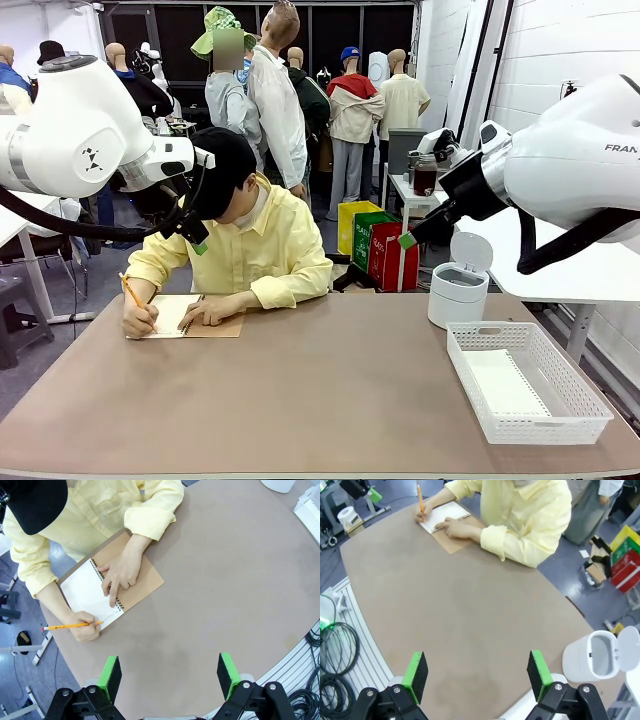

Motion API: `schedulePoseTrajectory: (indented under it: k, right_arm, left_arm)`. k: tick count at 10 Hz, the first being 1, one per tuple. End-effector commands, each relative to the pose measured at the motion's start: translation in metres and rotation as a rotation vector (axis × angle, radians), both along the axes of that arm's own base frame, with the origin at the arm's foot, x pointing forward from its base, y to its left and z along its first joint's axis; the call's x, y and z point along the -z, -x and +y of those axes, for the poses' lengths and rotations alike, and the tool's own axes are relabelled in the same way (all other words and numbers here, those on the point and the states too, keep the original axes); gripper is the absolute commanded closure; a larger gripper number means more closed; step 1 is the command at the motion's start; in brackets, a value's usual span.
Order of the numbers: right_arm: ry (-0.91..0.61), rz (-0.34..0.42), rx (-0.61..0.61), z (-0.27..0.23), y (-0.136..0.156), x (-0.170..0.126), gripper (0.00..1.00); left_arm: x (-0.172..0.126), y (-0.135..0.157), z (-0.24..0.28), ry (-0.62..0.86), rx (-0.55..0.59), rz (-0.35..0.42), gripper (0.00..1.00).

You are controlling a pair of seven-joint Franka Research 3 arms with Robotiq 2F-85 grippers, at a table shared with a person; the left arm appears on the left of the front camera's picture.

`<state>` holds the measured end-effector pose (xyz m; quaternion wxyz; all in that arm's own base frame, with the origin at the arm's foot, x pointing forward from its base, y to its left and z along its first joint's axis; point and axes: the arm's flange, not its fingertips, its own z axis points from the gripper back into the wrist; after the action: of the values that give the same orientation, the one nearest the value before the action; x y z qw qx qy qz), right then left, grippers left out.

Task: Sort the paper based on its condition.
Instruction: If a person hands you a paper, place it in the Organizing basket , and if it's crumpled, put it in the Trash can.

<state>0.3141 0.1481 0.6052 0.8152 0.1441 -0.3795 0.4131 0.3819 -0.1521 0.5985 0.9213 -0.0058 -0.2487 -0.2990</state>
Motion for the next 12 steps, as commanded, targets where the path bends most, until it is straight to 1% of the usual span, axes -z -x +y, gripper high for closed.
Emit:
schedulePoseTrajectory:
  k: [1, 12]
  right_arm:
    - [0.006, 0.012, -0.013, 0.001, 0.0009, -0.0006, 0.0]
    - [0.006, 0.012, -0.013, 0.001, 0.0009, -0.0006, 0.0]
  left_arm:
    - [-0.0015, -0.0006, 0.0016, 0.0, 0.0, -0.003, 0.0]
    - [-0.0015, -0.0006, 0.0016, 0.0, 0.0, -0.003, 0.0]
